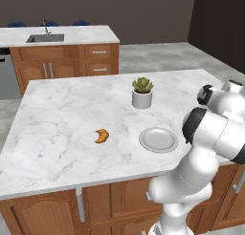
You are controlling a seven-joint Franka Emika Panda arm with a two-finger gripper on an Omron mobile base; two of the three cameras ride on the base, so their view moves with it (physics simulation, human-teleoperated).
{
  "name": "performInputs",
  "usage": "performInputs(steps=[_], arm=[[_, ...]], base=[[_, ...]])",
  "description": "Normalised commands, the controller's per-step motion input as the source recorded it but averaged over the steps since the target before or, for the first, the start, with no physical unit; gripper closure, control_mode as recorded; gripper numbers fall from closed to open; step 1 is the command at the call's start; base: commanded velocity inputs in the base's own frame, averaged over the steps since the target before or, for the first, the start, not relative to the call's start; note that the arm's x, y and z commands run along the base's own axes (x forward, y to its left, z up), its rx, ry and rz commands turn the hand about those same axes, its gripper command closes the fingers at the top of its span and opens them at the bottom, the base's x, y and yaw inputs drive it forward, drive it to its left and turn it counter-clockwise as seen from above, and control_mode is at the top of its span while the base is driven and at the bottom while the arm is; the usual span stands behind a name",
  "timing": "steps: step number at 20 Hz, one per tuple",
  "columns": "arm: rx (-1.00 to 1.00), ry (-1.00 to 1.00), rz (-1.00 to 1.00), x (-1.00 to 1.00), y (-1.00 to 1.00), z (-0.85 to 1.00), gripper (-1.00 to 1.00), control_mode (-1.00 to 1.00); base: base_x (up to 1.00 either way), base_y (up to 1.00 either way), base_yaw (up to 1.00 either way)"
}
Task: Place the pastries on the plates.
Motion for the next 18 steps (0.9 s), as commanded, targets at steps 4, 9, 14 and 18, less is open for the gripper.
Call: performInputs(steps=[4,9,14,18], arm=[[0.0,0.05,0.23,-0.26,1.0,0.95,-1.0,-1.0],[0.0,-0.01,0.26,-0.14,1.0,0.35,-1.0,-1.0],[0.0,-0.06,0.22,-0.02,1.0,0.09,-1.0,-1.0],[0.0,-0.09,0.24,0.0,1.0,0.05,-1.0,-1.0]], base=[[0.0,0.0,0.0],[0.0,0.0,0.0],[0.0,0.0,0.0],[0.0,0.0,0.0]])
